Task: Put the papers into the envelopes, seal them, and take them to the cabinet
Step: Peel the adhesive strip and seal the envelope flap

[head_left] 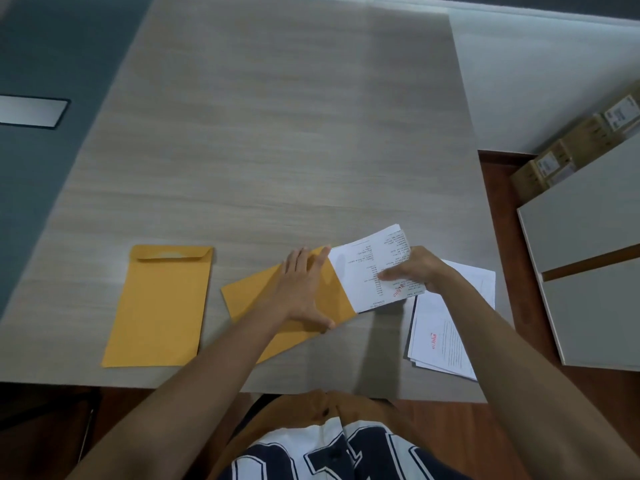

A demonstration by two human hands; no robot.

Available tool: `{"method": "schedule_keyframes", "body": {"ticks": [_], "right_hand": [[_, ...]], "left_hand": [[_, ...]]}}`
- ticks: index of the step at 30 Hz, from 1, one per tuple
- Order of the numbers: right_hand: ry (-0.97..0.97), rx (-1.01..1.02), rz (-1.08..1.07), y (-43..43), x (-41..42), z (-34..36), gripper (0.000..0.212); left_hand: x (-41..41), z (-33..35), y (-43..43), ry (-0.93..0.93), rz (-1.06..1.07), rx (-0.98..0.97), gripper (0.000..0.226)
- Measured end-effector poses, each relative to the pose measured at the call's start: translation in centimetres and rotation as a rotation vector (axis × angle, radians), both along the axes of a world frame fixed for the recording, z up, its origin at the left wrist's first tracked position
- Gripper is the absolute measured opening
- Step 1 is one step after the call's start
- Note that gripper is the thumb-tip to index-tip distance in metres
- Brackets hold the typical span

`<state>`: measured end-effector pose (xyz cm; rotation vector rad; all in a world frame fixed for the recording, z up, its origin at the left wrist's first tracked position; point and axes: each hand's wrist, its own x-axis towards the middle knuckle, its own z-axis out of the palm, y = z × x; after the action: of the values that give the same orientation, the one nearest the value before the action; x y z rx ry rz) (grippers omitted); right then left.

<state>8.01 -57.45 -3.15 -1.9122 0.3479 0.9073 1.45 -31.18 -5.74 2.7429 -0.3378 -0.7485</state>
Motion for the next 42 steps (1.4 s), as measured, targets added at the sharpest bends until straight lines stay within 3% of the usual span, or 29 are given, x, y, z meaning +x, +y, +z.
{"method": "schedule_keyframes", "body": {"ticks": [7,15,21,27,37,42], "right_hand": [[-0.011,0.105,-0.062,-0.1,-0.9,-0.8,0.026],[-0.025,0.082,-0.022,0.7,-1.6,-0.9,0.02],[-0.131,-0.135,0.153,3.6,-2.1,0.0,0.033],[-0.073,-0.213,0.118,3.0,-1.0,1.5,0.017],[0.033,0.008,0.089,4.5,-3.1,0.2,0.018],[0.072,0.025,0.088,4.0,-2.6,1.4,0.017]], "left_hand": [[-1.1,-0.8,-1.2,-0.091,0.033,0.101,0.159],[-0.7,-0.5,-1.9,-0.093,-0.054,0.009,0.152],[-0.2,0.2,-3.3,-0.128,-0.075,-0.058,0.151],[-0.5,0.3,-2.9,-0.138,-0.08,-0.057,0.152],[-0.8,1.3,-3.3,-0.175,-0.096,-0.112,0.152],[-1.4,1.6,-2.9,-0.191,-0.099,-0.118,0.152]]}}
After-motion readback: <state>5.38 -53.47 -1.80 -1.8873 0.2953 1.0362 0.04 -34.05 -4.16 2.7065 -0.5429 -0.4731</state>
